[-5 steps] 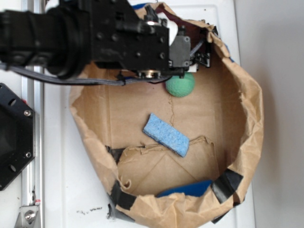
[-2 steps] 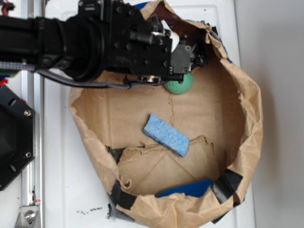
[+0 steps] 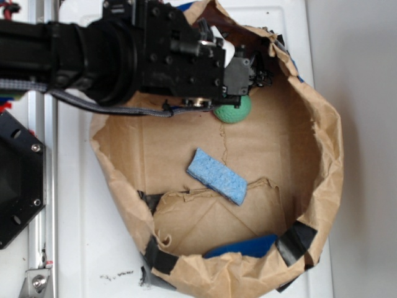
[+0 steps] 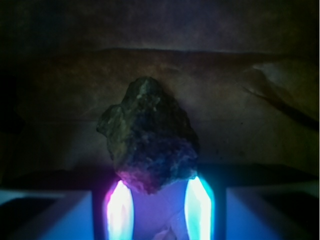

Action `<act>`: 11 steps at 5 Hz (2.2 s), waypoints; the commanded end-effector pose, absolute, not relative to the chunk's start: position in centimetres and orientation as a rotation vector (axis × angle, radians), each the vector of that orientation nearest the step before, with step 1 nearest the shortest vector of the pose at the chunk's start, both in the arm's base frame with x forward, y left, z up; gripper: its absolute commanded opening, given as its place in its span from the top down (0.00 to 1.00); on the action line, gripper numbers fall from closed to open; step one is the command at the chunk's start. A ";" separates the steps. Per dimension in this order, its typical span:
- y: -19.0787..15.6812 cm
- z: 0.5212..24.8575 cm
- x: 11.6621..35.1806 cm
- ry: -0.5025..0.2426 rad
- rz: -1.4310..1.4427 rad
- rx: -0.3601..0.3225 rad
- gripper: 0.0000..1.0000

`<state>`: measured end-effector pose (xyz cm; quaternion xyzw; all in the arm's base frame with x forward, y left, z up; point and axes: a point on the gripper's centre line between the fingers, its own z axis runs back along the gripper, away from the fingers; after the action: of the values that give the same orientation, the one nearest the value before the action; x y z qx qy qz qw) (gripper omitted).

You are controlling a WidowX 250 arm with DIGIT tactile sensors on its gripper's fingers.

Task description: Grab the rock.

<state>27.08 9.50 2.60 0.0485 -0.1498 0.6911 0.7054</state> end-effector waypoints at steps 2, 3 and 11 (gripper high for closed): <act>8.5 3.6 26.9 -0.339 1.519 0.085 0.00; 8.5 3.6 26.9 -0.341 1.519 0.083 0.00; 10.5 3.0 27.4 -0.488 1.530 0.201 0.00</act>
<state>27.50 10.91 2.62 0.1009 -0.2060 0.6727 0.7035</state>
